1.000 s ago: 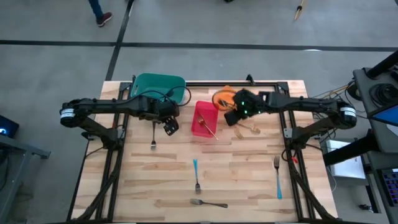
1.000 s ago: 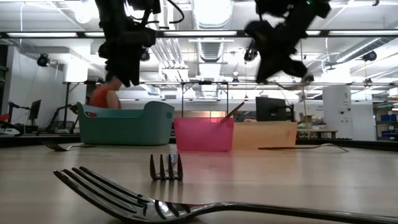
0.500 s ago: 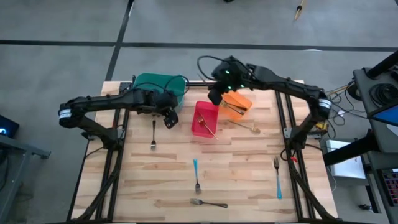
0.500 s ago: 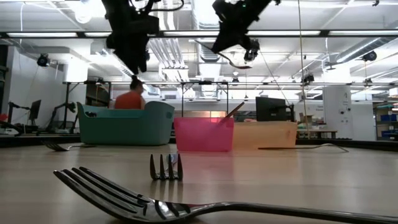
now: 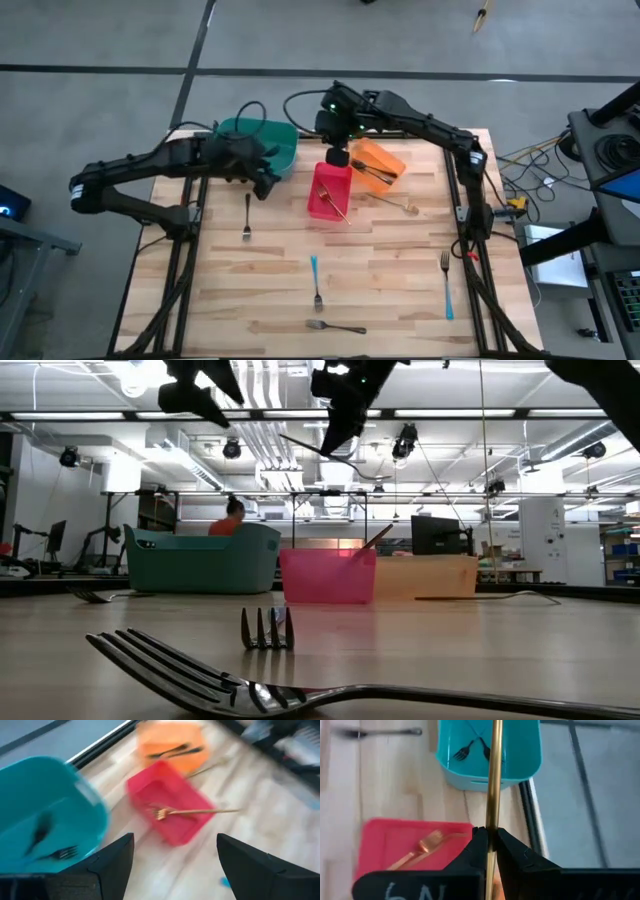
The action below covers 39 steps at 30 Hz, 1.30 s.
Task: Sort silverware by color (type)
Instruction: Put the golden fork into the red bin
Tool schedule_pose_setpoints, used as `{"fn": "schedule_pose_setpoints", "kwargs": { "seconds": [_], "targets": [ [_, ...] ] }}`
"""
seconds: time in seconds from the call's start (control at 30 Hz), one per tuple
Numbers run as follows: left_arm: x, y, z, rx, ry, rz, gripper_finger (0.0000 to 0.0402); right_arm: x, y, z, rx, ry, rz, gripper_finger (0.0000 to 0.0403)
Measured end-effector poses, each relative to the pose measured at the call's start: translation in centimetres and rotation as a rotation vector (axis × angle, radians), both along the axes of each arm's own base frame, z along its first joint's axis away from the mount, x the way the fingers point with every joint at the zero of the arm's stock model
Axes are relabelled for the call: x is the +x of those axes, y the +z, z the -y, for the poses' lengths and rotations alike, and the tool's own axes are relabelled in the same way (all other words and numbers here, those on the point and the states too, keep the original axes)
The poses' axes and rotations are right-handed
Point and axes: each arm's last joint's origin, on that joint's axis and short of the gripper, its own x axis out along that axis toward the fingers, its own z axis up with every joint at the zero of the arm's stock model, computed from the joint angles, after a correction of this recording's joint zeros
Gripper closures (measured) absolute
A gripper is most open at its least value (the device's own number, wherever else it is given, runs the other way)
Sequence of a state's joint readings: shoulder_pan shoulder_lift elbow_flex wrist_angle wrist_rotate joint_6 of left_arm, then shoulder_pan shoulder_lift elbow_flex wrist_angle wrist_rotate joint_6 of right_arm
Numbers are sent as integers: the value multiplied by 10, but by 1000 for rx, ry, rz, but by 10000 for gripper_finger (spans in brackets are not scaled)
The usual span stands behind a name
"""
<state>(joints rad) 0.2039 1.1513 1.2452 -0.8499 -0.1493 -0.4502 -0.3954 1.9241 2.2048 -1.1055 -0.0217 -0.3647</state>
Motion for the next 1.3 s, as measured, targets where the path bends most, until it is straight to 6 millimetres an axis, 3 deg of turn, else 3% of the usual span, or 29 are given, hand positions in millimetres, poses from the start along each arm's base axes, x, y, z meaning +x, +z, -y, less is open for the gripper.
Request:
{"fn": "schedule_pose_setpoints", "kwargs": {
  "seconds": [0.13, 0.43, 0.7, 1.3],
  "targets": [
    [-5, -1, 3, -19, -19, 156, 138, 8, 0, 0, -139, 92, -64, 390],
    [-1, -31, 2, -106, 51, 362, 138, 17, 0, -17, -558, 441, -286, 390],
    [7, -43, 0, -117, 62, 431, 138, 24, 4, -25, -692, 567, -300, 390],
    [13, -34, -8, 19, 93, 455, 138, 33, 9, -37, -959, 874, -371, 390]
  ]
}}
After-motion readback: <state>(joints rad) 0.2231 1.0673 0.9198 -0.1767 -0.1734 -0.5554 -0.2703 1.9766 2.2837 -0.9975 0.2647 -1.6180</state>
